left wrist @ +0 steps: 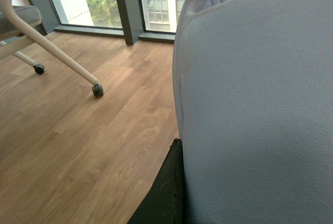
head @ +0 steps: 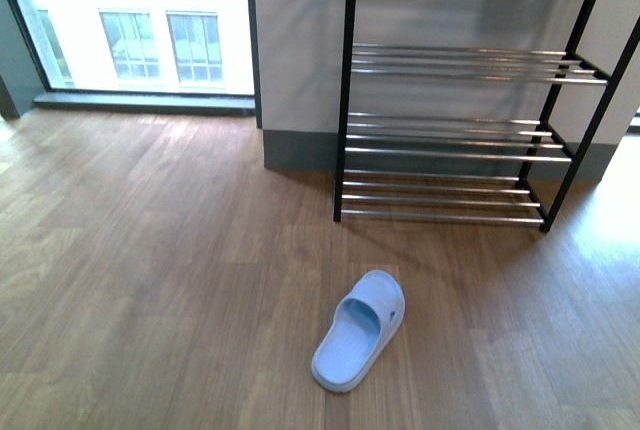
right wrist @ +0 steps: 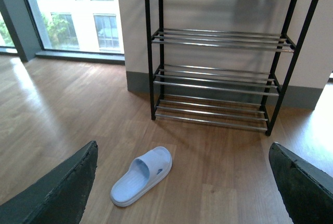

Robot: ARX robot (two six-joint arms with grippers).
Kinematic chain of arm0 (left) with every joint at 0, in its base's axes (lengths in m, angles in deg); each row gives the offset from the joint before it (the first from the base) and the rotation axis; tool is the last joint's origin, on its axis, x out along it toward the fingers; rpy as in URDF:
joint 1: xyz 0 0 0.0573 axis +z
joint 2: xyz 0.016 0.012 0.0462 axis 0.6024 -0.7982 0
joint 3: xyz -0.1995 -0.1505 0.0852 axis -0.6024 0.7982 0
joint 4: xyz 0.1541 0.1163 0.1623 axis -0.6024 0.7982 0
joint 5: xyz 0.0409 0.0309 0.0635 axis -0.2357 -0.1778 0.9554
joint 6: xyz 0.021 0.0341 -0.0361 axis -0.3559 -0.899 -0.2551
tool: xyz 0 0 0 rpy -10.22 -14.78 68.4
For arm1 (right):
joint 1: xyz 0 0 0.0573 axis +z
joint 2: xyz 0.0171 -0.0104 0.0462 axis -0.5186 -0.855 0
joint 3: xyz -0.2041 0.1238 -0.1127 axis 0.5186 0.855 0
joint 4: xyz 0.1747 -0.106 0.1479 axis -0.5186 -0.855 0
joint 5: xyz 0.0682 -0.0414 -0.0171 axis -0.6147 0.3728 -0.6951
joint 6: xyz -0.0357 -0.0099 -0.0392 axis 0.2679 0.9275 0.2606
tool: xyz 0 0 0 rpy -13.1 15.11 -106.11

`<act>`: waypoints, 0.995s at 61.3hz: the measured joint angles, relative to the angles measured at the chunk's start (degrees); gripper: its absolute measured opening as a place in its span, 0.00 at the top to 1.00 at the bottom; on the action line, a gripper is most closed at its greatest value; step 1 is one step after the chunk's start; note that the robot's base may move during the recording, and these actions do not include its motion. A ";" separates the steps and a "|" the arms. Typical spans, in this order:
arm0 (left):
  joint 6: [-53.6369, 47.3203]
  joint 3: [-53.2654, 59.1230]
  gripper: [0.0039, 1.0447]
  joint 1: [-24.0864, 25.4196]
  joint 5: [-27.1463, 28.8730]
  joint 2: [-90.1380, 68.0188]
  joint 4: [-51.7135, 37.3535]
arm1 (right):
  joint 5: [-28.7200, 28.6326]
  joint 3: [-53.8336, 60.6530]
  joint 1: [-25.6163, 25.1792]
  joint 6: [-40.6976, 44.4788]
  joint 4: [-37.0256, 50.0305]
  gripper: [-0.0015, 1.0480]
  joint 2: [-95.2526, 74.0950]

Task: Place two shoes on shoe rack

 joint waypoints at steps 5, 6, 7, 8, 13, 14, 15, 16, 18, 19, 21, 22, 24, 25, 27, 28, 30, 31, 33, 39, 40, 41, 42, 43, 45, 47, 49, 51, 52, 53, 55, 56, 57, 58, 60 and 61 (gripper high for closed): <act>-0.09 0.00 0.98 0.02 -0.02 0.00 0.00 | -0.02 0.00 0.00 -0.02 0.02 0.09 0.00; -0.07 0.00 0.98 0.02 0.00 0.00 0.00 | -0.02 0.00 0.00 0.00 0.00 0.09 0.00; -0.07 0.00 0.98 0.04 0.04 0.00 0.00 | -0.02 0.00 0.00 -0.02 0.02 0.09 0.00; -0.09 0.00 0.98 0.07 0.09 0.00 0.00 | -0.02 0.00 0.00 0.00 0.00 0.09 0.00; -0.20 0.02 0.98 0.07 0.09 0.02 0.00 | -0.02 0.00 0.00 0.00 0.02 0.09 0.00; -0.20 0.02 0.98 0.07 0.07 0.02 0.00 | -0.02 0.00 0.00 0.00 0.02 0.09 0.00; -0.20 0.02 0.98 0.04 0.07 0.04 0.00 | -0.02 0.00 0.00 0.00 0.02 0.09 0.02; -0.20 0.02 0.98 0.04 0.07 0.07 0.00 | -0.02 0.00 0.00 0.00 0.02 0.09 0.02; -0.20 0.02 0.98 0.07 0.07 0.07 0.00 | 0.00 0.00 0.00 0.00 0.02 0.09 0.00; -0.22 0.02 0.98 0.07 0.07 0.07 0.00 | -0.02 0.00 0.00 0.00 0.02 0.09 0.00; -0.22 0.02 0.98 0.07 0.07 0.07 0.00 | 0.00 0.00 0.00 0.00 0.02 0.09 0.02; -0.22 0.02 0.98 0.04 0.07 0.07 0.00 | -0.02 0.00 0.00 -0.02 0.02 0.09 0.02; -0.22 0.02 0.98 0.07 0.07 0.07 0.00 | -0.02 0.00 0.00 0.00 0.02 0.09 0.00; -0.22 0.02 0.98 0.07 0.07 0.07 0.00 | -0.02 0.00 0.00 0.00 0.00 0.09 0.00; -0.22 0.02 0.98 0.07 0.07 0.07 0.00 | 0.00 0.00 0.00 0.00 0.02 0.09 0.02; -0.22 0.02 0.98 0.07 0.07 0.07 0.00 | -0.02 0.00 0.00 0.00 0.02 0.09 0.02; -0.22 0.02 0.98 0.07 0.07 0.07 0.00 | -0.02 0.00 0.00 0.00 0.02 0.09 0.02; -0.22 0.02 0.98 0.07 0.07 0.07 0.00 | -0.02 0.00 0.00 0.00 0.02 0.09 0.00; -0.22 0.02 0.98 0.07 0.07 0.07 0.00 | -0.02 0.00 0.00 0.00 0.00 0.09 0.00; -0.22 0.02 0.98 0.07 0.07 0.07 0.00 | -0.02 0.00 0.00 0.00 0.02 0.09 0.00; -0.22 0.02 0.98 0.07 0.07 0.07 0.00 | -0.02 0.00 0.00 0.00 0.02 0.09 0.00; -0.22 0.02 0.98 0.07 0.07 0.07 0.00 | -0.02 0.00 0.00 0.00 0.02 0.09 0.00; -0.22 0.02 0.98 0.07 0.07 0.07 0.00 | -0.02 0.00 0.00 0.00 0.02 0.09 0.00; -0.22 0.02 0.98 0.07 0.07 0.07 0.00 | -0.02 0.00 0.00 0.00 0.02 0.09 0.00; -0.22 0.02 0.98 0.07 0.07 0.07 0.00 | -0.02 0.00 0.00 0.00 0.00 0.09 0.00; -0.22 0.02 0.98 0.07 0.07 0.07 0.00 | -0.02 0.00 0.00 0.00 0.02 0.09 0.00; -0.22 0.02 0.98 0.07 0.07 0.07 0.00 | -0.02 0.00 0.00 0.00 0.00 0.09 0.00; -0.22 0.02 0.98 0.07 0.07 0.07 0.00 | -0.02 0.00 0.00 0.00 0.00 0.09 0.00; -0.22 0.02 0.98 0.07 0.07 0.07 0.00 | -0.02 0.00 0.00 0.00 0.02 0.09 0.00; -0.22 0.02 0.98 0.07 0.07 0.07 0.00 | 0.00 0.00 0.00 0.00 0.02 0.09 0.00; -0.22 0.02 0.98 0.07 0.07 0.04 0.00 | 0.00 0.00 0.00 0.00 0.02 0.09 0.00; -0.22 0.02 0.98 0.07 0.07 0.07 0.00 | 0.00 0.00 0.00 0.00 0.02 0.09 0.00; -0.22 0.02 0.98 0.07 0.07 0.07 0.00 | -0.02 0.00 0.00 0.00 0.02 0.09 0.00; -0.22 0.02 0.98 0.07 0.07 0.07 0.00 | 0.00 0.00 0.00 0.00 0.00 0.09 0.00; -0.22 0.02 0.98 0.07 0.04 0.07 0.00 | 0.00 0.00 0.00 0.00 0.02 0.09 0.00; -0.22 0.02 0.98 0.07 0.04 0.04 0.00 | -0.02 0.00 0.00 0.00 0.02 0.09 0.00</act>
